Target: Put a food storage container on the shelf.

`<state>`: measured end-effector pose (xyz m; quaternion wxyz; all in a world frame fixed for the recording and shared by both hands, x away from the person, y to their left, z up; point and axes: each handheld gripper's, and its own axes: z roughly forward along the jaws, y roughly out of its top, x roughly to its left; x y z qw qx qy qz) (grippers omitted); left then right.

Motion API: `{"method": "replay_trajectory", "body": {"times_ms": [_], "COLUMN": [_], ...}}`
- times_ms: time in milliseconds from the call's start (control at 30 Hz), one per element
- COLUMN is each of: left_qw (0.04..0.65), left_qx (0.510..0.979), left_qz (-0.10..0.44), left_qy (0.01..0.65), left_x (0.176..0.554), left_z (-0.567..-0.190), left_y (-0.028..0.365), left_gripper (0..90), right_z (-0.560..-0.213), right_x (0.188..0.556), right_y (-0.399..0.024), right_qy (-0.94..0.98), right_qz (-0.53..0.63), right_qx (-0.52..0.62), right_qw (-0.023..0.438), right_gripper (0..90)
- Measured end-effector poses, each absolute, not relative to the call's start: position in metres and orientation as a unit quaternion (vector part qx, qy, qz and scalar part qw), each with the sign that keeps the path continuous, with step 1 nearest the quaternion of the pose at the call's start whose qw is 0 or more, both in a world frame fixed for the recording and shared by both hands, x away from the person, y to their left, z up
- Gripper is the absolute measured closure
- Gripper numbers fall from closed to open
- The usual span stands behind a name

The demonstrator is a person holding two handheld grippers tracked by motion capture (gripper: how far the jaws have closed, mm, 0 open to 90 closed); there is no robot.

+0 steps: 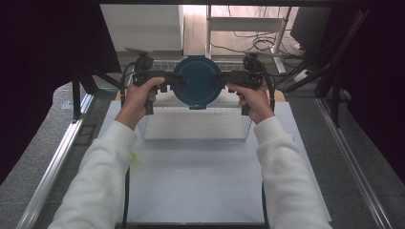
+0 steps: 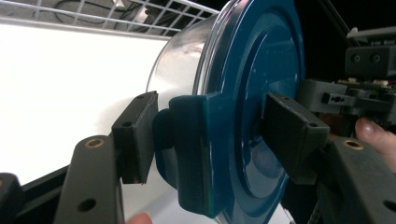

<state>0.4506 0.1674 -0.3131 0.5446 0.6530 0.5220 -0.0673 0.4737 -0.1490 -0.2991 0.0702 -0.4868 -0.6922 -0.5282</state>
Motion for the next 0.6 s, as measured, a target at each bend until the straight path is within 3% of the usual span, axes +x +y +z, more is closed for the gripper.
{"method": "replay_trajectory", "body": {"times_ms": [600], "left_qw": [0.543], "left_qx": [0.605], "left_qz": [-0.104], "left_qy": [0.573], "left_x": [0.484], "left_z": [-0.329], "left_y": [0.165], "left_gripper": [36.6], "right_z": [-0.315], "right_x": [0.508], "right_y": [-0.151], "right_qy": [-0.653], "right_qz": [-0.509], "right_qx": [-0.547], "right_qw": [0.123], "right_gripper": [37.2]}}
